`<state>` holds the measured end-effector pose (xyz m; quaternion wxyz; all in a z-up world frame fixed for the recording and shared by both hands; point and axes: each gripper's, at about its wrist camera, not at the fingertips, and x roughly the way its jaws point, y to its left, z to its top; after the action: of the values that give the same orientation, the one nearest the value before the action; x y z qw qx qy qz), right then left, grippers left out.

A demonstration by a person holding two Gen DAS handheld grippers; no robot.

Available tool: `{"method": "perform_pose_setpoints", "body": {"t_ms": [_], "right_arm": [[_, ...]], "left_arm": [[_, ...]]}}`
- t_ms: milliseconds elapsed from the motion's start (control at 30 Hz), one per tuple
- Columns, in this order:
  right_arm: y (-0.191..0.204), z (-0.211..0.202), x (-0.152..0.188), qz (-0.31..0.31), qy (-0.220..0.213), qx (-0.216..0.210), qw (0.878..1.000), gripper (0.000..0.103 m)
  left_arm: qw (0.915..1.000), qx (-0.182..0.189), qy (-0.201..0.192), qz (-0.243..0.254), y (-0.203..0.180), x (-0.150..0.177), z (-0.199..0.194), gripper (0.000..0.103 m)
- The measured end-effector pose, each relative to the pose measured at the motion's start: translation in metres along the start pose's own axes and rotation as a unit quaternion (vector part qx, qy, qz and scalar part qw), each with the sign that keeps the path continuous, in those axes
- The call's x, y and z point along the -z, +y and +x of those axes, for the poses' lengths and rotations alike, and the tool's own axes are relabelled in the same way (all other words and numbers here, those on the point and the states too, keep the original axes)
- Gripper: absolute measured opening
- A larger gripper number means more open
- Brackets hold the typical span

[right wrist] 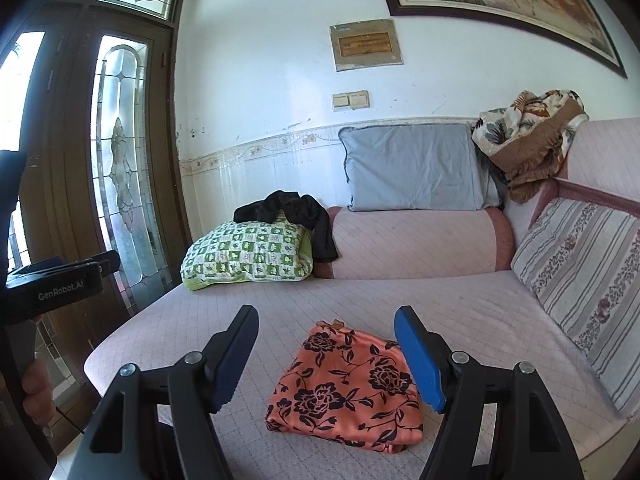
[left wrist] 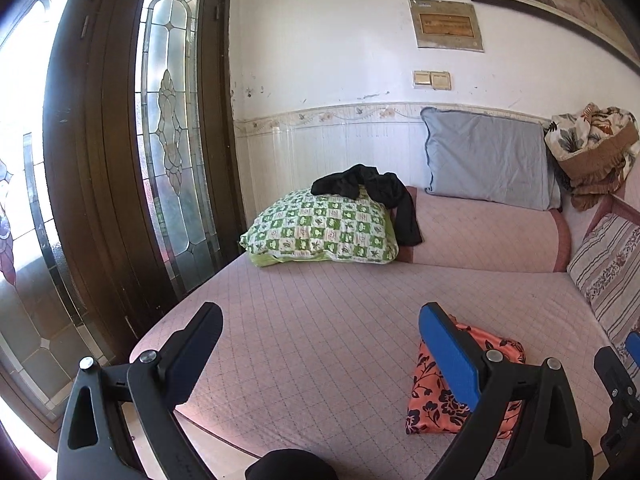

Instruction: Fold small clothes

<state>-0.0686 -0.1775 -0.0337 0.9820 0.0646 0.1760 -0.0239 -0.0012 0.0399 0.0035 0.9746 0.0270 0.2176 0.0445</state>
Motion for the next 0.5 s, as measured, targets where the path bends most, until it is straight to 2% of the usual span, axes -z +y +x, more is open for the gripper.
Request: {"method": "perform_pose_setpoints", "body": {"t_ms": [200, 267, 367, 500], "right_arm": [[0.004, -0.007, -0.005, -0.009, -0.005, -0.001, 1.000, 0.074], [0.007, -0.007, -0.008, -0.014, 0.001, 0.012, 1.000, 0.074], [0.018, 0.005, -0.015, -0.046, 0.037, 0.060, 0.996, 0.075], [0.027, 0.018, -0.026, -0.076, 0.074, 0.086, 0.991, 0.075]], "left_arm": [[1.0000, 0.002, -0.004, -0.001, 0.004, -0.002, -0.007, 0.099], [1.0000, 0.004, -0.005, -0.002, 0.005, -0.003, -0.009, 0.099], [1.0000, 0.008, -0.004, -0.002, 0.003, -0.001, -0.010, 0.099], [0.9997, 0.020, 0.000, 0.011, -0.005, 0.001, -0.009, 0.100]]}}
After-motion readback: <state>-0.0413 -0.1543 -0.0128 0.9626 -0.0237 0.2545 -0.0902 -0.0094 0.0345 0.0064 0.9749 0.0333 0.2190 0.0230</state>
